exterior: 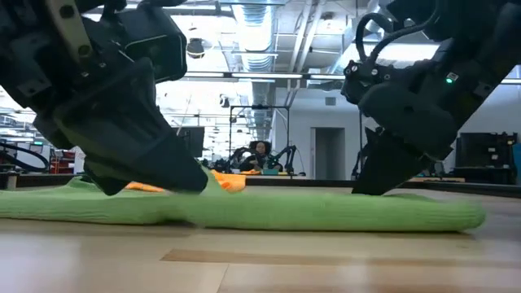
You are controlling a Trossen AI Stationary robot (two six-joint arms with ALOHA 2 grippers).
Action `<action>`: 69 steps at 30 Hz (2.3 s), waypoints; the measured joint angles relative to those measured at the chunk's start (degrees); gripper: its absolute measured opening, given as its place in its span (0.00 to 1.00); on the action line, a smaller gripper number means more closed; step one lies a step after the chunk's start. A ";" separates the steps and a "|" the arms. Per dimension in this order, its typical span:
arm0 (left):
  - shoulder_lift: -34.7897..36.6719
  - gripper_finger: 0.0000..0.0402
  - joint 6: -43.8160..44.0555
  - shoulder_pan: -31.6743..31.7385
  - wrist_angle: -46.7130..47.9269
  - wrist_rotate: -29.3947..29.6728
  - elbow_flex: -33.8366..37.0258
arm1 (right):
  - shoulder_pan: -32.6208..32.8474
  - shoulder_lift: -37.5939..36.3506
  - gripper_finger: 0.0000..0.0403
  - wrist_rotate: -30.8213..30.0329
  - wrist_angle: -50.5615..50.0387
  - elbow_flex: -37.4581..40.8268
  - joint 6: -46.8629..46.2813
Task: Fold microfiber towels
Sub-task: Fold the green microfiber towel
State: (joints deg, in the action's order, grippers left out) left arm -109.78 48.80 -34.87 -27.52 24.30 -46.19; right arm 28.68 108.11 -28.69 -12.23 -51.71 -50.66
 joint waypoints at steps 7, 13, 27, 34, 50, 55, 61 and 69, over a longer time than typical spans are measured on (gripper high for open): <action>2.60 0.24 1.34 0.56 5.88 -0.88 0.04 | -0.44 -2.27 0.16 -1.40 -7.61 0.32 0.07; 6.70 0.34 6.91 -0.32 20.70 3.38 0.07 | -1.30 -3.89 0.16 -2.29 -11.10 0.62 0.95; 6.95 0.28 16.86 -6.05 38.98 11.03 -0.08 | -2.15 -4.08 0.16 -3.05 -10.22 0.62 3.18; 7.73 0.26 13.74 -4.95 39.69 12.28 0.55 | -2.25 -6.20 0.16 -5.12 -10.77 -0.70 6.48; 12.76 0.35 0.95 -1.11 24.41 10.75 -0.72 | 5.88 -5.95 0.16 0.85 -0.09 -1.93 8.07; 9.56 0.32 -8.47 0.90 7.18 11.94 -0.83 | 5.78 -1.30 0.16 5.61 -0.09 -2.40 5.39; 4.15 0.24 -12.26 5.04 -3.68 11.47 -1.37 | 5.73 -1.48 0.16 6.28 -1.75 -2.64 4.63; -6.81 0.07 -12.71 7.65 -3.42 7.47 -9.01 | 5.80 -7.13 0.16 4.69 -6.40 -2.24 5.61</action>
State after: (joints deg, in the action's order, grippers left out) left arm -116.58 36.10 -27.23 -30.94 31.77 -55.21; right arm 34.48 100.98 -24.00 -18.64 -53.96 -45.05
